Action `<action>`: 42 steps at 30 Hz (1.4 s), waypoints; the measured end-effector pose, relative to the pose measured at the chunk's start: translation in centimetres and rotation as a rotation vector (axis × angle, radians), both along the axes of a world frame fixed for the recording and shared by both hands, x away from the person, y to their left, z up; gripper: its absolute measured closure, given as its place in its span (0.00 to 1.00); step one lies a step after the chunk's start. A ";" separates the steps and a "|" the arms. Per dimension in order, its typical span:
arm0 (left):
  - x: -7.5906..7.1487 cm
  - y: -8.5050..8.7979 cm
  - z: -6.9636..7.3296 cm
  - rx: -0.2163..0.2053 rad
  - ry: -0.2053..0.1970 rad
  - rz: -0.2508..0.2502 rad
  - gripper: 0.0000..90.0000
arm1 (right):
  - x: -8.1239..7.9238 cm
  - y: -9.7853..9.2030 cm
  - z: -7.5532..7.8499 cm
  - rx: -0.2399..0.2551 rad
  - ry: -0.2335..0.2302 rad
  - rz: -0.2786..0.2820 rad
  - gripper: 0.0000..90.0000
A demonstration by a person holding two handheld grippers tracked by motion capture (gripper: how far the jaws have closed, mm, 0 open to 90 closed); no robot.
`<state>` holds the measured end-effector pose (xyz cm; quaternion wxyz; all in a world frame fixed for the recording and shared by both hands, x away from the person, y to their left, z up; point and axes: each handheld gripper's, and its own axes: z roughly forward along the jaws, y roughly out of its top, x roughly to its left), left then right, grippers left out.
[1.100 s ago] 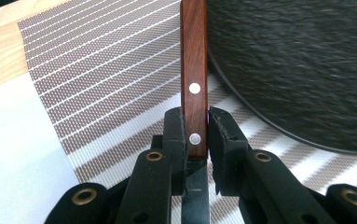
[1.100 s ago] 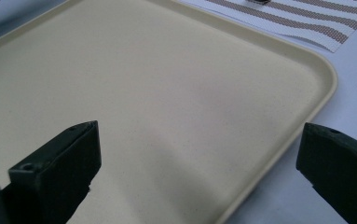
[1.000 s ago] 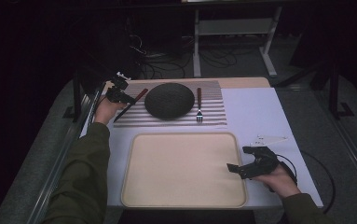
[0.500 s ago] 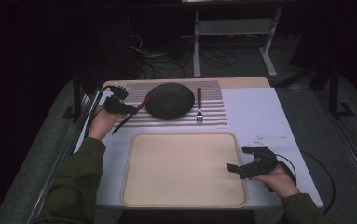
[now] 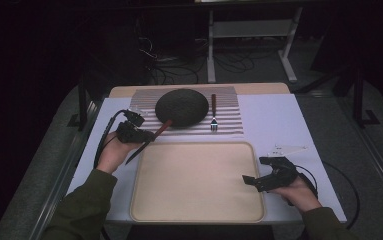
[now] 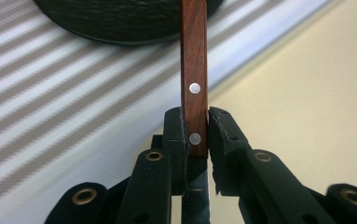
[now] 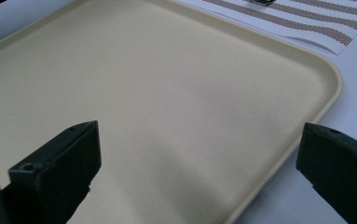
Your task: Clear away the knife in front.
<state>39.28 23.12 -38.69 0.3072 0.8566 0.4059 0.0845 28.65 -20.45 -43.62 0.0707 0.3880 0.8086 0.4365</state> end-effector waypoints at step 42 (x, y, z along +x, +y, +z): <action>-4.7 -2.0 -5.4 -0.015 0.055 -0.038 0.86 | -0.2 0.0 0.0 -0.009 -0.005 0.009 0.00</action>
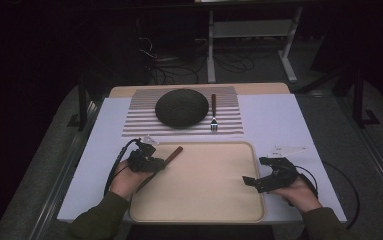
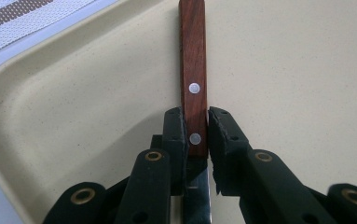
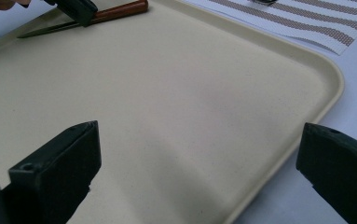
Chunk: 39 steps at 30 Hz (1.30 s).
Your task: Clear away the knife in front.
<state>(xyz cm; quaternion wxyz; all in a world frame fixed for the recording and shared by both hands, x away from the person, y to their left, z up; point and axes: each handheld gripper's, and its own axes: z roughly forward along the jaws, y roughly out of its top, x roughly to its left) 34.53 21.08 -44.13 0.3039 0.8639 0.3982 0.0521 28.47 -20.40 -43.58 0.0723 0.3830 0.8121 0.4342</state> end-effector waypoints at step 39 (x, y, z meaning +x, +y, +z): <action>-0.1 -3.4 2.0 -0.076 -0.098 -0.199 0.85 | 0.0 0.2 -0.1 -0.010 0.002 0.009 0.00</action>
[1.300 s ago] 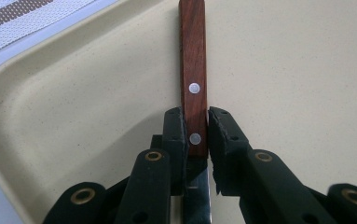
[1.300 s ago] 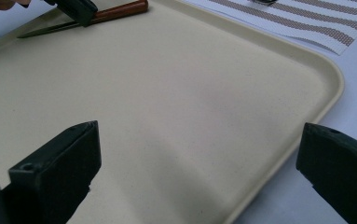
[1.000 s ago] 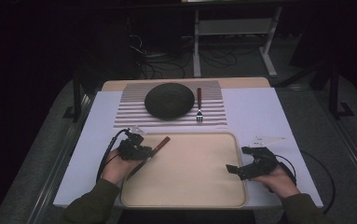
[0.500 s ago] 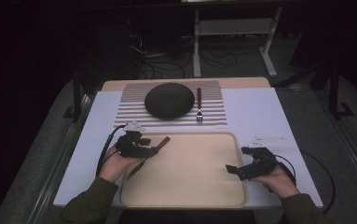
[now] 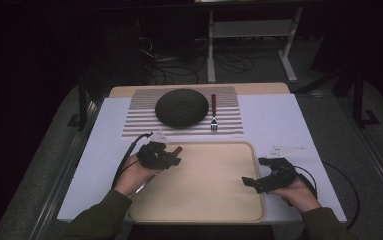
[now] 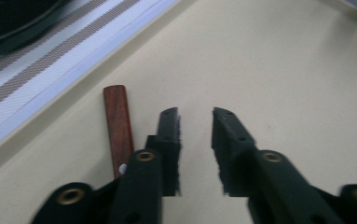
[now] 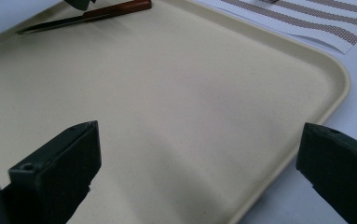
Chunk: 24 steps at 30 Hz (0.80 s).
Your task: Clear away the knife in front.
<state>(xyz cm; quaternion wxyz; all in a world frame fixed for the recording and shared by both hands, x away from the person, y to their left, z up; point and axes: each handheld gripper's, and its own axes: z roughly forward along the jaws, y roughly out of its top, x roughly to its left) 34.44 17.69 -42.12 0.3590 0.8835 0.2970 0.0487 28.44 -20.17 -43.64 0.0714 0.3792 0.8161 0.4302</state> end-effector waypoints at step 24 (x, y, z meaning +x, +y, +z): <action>1.1 1.3 -2.1 0.085 0.019 0.074 1.00 | 0.0 0.0 0.1 0.006 0.001 -0.002 0.00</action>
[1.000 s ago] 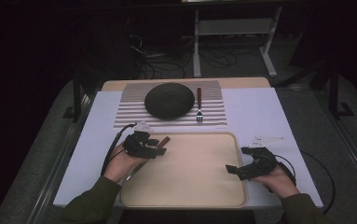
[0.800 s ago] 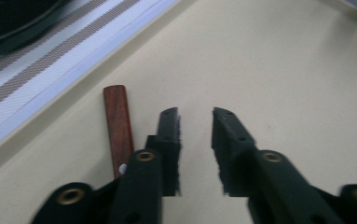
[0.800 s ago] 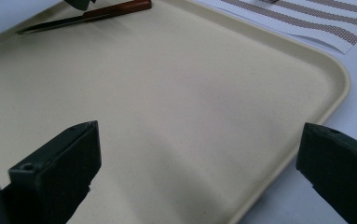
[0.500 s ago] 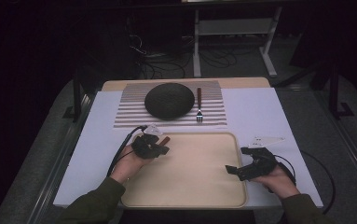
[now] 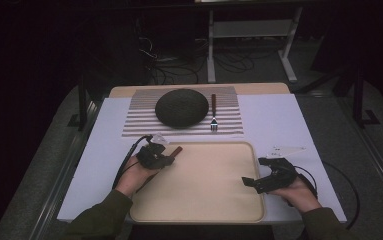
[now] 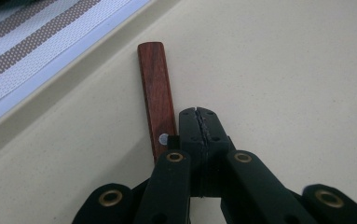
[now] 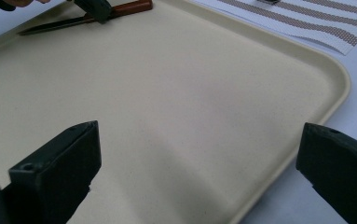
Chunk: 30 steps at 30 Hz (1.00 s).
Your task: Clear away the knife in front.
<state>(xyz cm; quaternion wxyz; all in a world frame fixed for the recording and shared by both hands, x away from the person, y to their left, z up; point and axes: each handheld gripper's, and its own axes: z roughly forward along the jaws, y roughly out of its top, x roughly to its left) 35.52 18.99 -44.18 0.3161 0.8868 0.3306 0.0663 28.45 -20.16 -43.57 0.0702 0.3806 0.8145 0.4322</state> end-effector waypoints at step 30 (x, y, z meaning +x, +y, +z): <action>0.9 1.3 -0.4 -0.009 -0.008 0.063 1.00 | 0.0 0.1 0.0 -0.007 -0.001 0.002 0.00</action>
